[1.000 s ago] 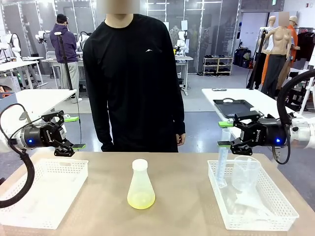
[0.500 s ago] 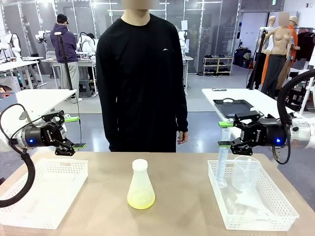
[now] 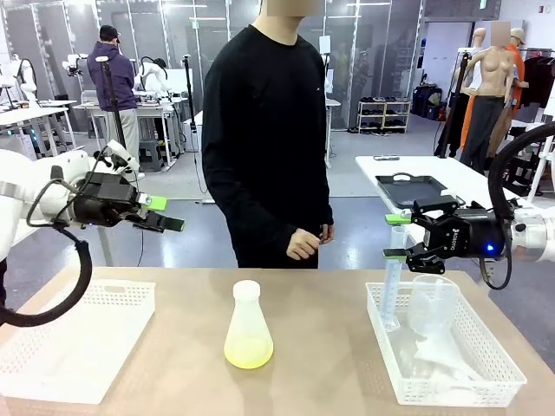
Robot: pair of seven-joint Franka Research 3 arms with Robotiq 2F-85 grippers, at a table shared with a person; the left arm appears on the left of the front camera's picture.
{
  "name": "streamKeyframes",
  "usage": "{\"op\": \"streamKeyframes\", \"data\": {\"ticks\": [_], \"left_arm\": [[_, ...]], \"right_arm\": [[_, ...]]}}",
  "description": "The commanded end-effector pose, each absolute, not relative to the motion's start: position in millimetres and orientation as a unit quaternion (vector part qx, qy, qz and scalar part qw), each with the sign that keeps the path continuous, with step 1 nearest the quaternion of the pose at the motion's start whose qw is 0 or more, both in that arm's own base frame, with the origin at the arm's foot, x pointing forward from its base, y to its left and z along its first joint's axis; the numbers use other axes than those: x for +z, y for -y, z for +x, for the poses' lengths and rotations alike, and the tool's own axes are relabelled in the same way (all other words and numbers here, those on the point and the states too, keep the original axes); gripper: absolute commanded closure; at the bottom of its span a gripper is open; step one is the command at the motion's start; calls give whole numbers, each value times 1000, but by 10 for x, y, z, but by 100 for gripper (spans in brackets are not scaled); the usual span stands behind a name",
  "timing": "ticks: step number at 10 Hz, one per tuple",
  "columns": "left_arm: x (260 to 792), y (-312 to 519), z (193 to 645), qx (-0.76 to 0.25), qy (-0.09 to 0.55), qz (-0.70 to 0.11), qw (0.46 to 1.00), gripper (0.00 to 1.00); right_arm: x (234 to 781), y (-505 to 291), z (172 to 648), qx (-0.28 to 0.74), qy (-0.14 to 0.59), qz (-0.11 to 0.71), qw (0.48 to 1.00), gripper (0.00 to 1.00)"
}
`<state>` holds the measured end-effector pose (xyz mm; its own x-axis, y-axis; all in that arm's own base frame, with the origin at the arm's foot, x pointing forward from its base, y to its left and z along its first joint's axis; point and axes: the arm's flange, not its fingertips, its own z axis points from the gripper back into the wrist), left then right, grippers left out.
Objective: Prepare the solutions needed for the experiment.
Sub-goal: When the human places the Big flask in the center of the table, pick up the Big flask and place it in the left Organizing basket.
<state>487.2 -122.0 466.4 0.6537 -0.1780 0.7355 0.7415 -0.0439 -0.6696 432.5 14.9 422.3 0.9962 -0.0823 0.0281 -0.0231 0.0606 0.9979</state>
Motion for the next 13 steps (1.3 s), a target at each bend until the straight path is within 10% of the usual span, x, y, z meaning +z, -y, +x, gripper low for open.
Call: {"op": "streamKeyframes", "data": {"ticks": [1,7,9,13], "left_arm": [[4649,1308,4933,-402,268,-584,652,0],[4698,1299,4907,-396,251,-600,648,0],[4541,1189,5348,-466,420,-589,510,0],[3969,1080,5653,-489,461,-546,500,0]], "right_arm": [[4230,-145,4324,-17,41,687,725,30],[4230,-145,4324,-17,41,687,725,30],[4230,-145,4324,-17,41,687,725,30],[4230,-145,4324,-17,41,687,725,30]]}}
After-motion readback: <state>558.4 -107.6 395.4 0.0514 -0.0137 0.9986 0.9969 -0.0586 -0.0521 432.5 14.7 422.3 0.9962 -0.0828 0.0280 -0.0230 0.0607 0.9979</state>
